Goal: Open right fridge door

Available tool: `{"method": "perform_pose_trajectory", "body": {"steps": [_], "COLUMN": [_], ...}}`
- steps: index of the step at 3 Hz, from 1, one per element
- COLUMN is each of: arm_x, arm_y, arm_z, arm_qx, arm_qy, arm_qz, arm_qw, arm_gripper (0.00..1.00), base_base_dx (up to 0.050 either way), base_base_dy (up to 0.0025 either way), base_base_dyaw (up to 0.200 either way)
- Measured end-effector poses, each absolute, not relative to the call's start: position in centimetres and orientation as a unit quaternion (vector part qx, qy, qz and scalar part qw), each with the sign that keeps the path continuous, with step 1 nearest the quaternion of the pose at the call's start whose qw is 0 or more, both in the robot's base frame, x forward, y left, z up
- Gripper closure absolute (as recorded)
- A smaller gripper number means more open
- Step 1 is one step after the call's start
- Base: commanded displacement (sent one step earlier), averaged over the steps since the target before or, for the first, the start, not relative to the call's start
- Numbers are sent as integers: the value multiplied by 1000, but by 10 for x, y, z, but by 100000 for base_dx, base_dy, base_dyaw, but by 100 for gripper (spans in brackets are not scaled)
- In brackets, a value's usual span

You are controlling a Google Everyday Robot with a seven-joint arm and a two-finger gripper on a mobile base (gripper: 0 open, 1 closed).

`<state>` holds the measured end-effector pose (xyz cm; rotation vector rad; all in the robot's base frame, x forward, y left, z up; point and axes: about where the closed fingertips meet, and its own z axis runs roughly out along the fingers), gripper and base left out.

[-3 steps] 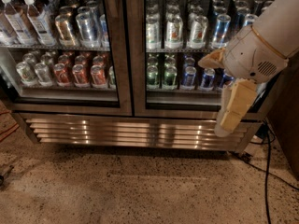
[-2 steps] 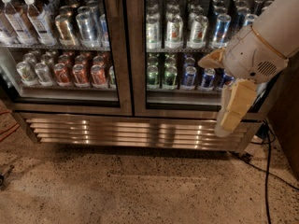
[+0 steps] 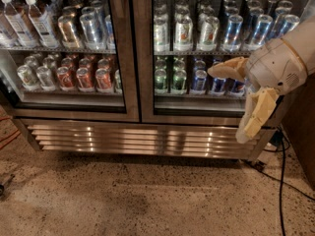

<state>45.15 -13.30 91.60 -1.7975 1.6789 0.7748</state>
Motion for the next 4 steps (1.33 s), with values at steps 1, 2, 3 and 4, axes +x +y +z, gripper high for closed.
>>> {"method": "perform_pose_trajectory", "body": {"steps": [1, 2, 3, 4], "arm_x": [455, 455, 456, 455], "arm_y": [-122, -122, -125, -129], "arm_z": [919, 919, 920, 920], "arm_qx": [-657, -657, -626, -583], "arm_qy": [613, 613, 626, 637], "arm_qz": [322, 321, 325, 328], "arm_qw": [297, 297, 332, 384], "arm_gripper": [0, 0, 0, 0], "base_base_dx": [0, 0, 0, 0], "base_base_dy": [0, 0, 0, 0], "base_base_dyaw": [0, 0, 0, 0]}}
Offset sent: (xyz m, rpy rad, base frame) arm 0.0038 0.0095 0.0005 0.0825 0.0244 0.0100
